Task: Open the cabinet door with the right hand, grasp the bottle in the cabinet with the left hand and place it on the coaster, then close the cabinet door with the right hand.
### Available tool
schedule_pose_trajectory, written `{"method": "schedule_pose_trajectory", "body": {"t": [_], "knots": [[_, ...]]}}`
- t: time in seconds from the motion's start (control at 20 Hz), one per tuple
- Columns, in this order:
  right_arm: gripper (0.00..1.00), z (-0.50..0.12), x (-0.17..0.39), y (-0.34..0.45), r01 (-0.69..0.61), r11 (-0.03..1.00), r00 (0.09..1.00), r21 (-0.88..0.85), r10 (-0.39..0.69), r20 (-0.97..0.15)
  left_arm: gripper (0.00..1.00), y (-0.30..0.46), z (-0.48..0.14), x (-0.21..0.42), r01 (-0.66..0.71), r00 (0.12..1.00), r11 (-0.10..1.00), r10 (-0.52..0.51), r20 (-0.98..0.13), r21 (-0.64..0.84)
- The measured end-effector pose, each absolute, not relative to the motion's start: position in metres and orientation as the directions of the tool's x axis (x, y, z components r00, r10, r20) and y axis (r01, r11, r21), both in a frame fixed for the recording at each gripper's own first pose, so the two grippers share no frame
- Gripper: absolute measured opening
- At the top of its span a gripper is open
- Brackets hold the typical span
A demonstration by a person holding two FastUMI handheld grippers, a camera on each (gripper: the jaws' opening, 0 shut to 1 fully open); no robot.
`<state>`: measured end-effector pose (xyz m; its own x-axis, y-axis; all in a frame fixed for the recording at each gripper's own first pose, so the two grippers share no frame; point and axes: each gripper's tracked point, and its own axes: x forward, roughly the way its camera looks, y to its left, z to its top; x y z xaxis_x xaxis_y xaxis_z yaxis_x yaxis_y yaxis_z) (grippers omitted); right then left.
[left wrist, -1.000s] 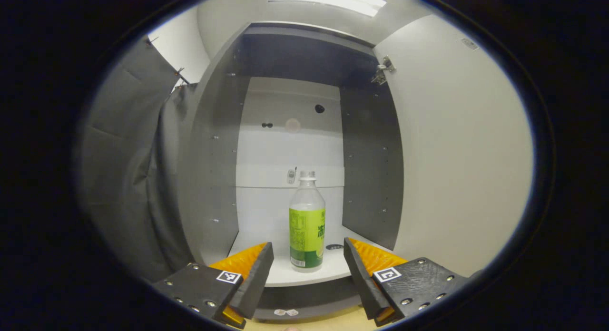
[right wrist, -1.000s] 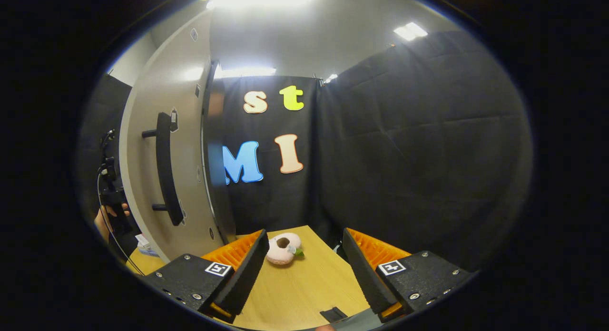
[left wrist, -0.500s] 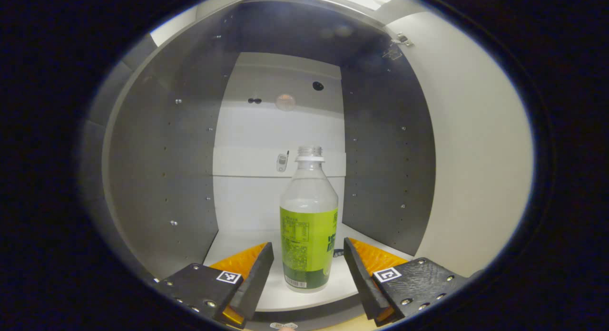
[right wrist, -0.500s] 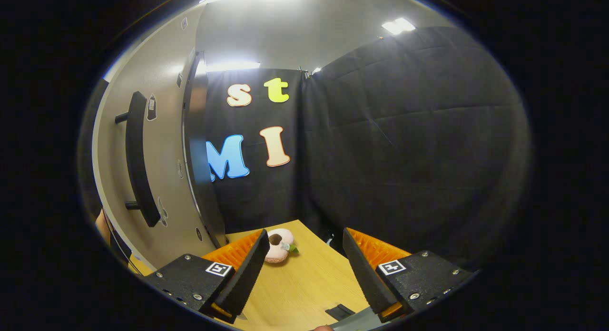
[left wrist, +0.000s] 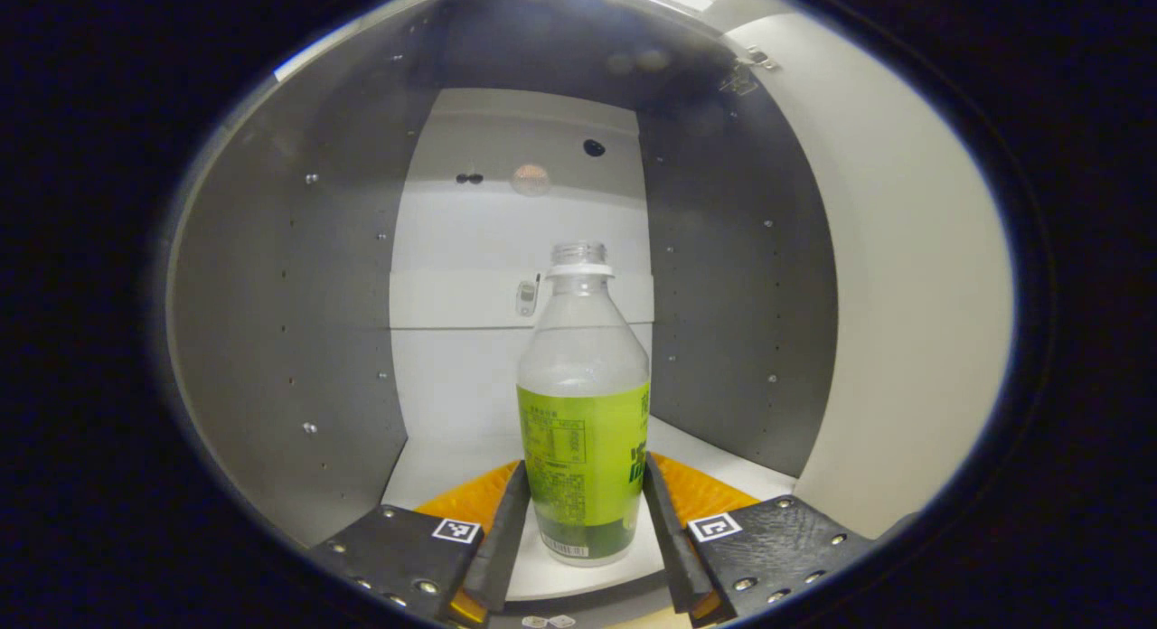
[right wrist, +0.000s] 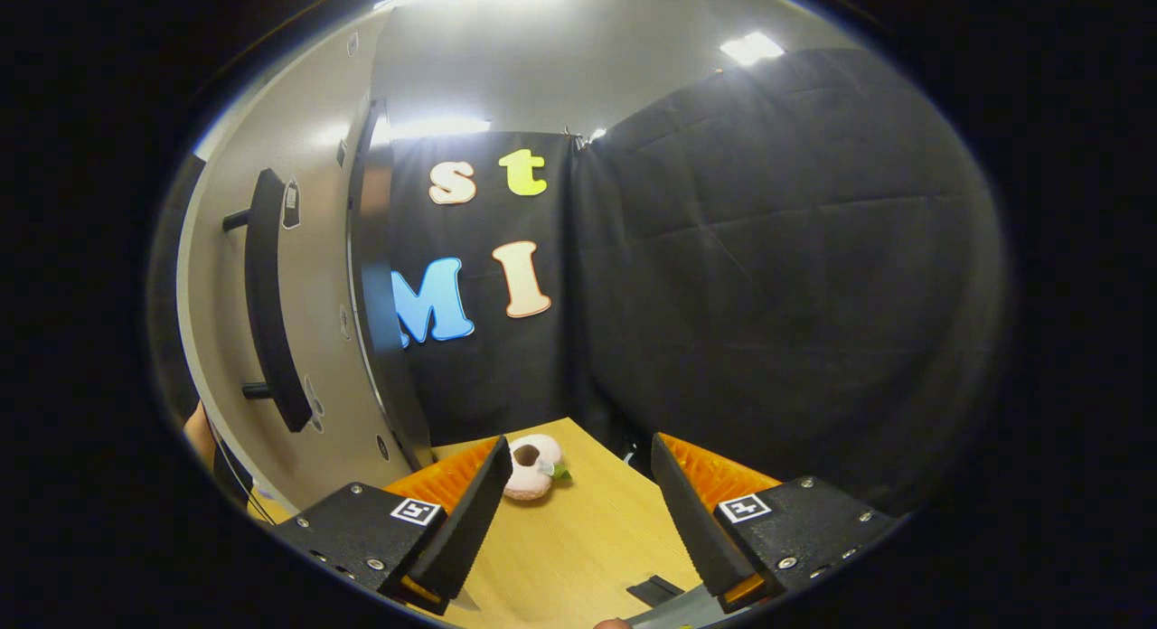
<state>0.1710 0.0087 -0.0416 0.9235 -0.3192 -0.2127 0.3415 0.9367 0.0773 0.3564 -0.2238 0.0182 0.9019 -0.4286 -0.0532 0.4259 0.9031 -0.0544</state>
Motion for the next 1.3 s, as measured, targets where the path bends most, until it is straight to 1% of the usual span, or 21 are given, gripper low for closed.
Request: {"method": "schedule_pose_trajectory", "body": {"t": [0.05, 0.1, 0.15, 0.2, 0.4, 0.45, 0.5, 0.55, 0.6, 0.75, 0.85, 0.95, 1.0, 1.15, 1.2, 1.25, 1.3], "knots": [[0.95, -0.042, 0.17, 0.01, 0.333, 0.94, 0.927, 0.079, -0.311, -0.209, 0.72, -0.222, 0.023, 0.35, 0.424, 0.904, 0.905, -0.425, -0.04, -0.038], [0.95, -0.041, 0.169, 0.011, 0.322, 0.943, 0.931, 0.082, -0.3, -0.207, 0.68, -0.221, 0.028, 0.344, 0.422, 0.906, 0.906, -0.423, -0.027, -0.027], [0.95, -0.042, 0.169, 0.013, 0.309, 0.947, 0.935, 0.086, -0.286, -0.208, 0.68, -0.219, 0.033, 0.335, 0.42, 0.907, 0.907, -0.42, -0.02, -0.019], [0.95, -0.041, 0.168, 0.015, 0.294, 0.951, 0.94, 0.092, -0.27, -0.209, 0.72, -0.215, 0.037, 0.327, 0.414, 0.91, 0.91, -0.414, -0.009, -0.012], [0.95, -0.038, 0.163, 0.016, 0.243, 0.965, 0.953, 0.096, -0.219, -0.207, 0.72, -0.201, 0.049, 0.288, 0.392, 0.919, 0.92, -0.392, 0.033, 0.004], [0.95, -0.036, 0.162, 0.016, 0.229, 0.969, 0.957, 0.097, -0.206, -0.206, 0.63, -0.197, 0.049, 0.277, 0.383, 0.923, 0.924, -0.383, 0.035, 0.002], [0.95, -0.034, 0.159, 0.017, 0.215, 0.972, 0.96, 0.097, -0.192, -0.205, 0.72, -0.192, 0.049, 0.268, 0.373, 0.927, 0.928, -0.373, 0.034, -0.002], [0.95, -0.034, 0.156, 0.018, 0.203, 0.974, 0.962, 0.097, -0.18, -0.205, 0.68, -0.187, 0.048, 0.26, 0.358, 0.933, 0.934, -0.357, 0.04, -0.011], [0.95, -0.033, 0.152, 0.017, 0.196, 0.976, 0.963, 0.096, -0.173, -0.205, 0.72, -0.182, 0.048, 0.25, 0.343, 0.939, 0.939, -0.342, 0.044, -0.02], [0.95, -0.024, 0.146, 0.017, 0.164, 0.981, 0.971, 0.105, -0.142, -0.191, 0.72, -0.163, 0.04, 0.217, 0.297, 0.954, 0.954, -0.296, 0.056, -0.022], [0.95, -0.024, 0.144, 0.016, 0.143, 0.984, 0.974, 0.108, -0.121, -0.189, 0.63, -0.152, 0.034, 0.197, 0.273, 0.961, 0.962, -0.271, 0.058, -0.025], [0.95, -0.025, 0.139, 0.02, 0.121, 0.986, 0.976, 0.114, -0.097, -0.192, 0.63, -0.138, 0.03, 0.167, 0.25, 0.967, 0.968, -0.248, 0.05, -0.031], [0.95, -0.025, 0.137, 0.022, 0.108, 0.987, 0.978, 0.12, -0.084, -0.193, 0.68, -0.132, 0.027, 0.157, 0.235, 0.971, 0.972, -0.233, 0.048, -0.028], [0.95, -0.027, 0.136, 0.027, 0.067, 0.99, 0.98, 0.127, -0.041, -0.196, 0.68, -0.117, 0.018, 0.131, 0.203, 0.978, 0.979, -0.201, 0.05, -0.031], [0.95, -0.027, 0.134, 0.027, 0.056, 0.991, 0.98, 0.123, -0.031, -0.195, 0.72, -0.113, 0.015, 0.123, 0.195, 0.98, 0.98, -0.194, 0.052, -0.031], [0.95, -0.026, 0.133, 0.027, 0.047, 0.991, 0.981, 0.123, -0.023, -0.195, 0.72, -0.109, 0.011, 0.113, 0.189, 0.981, 0.982, -0.187, 0.05, -0.03], [0.95, -0.026, 0.131, 0.028, 0.038, 0.991, 0.98, 0.127, -0.013, -0.198, 0.68, -0.106, 0.006, 0.105, 0.181, 0.983, 0.983, -0.18, 0.043, -0.029]]}}
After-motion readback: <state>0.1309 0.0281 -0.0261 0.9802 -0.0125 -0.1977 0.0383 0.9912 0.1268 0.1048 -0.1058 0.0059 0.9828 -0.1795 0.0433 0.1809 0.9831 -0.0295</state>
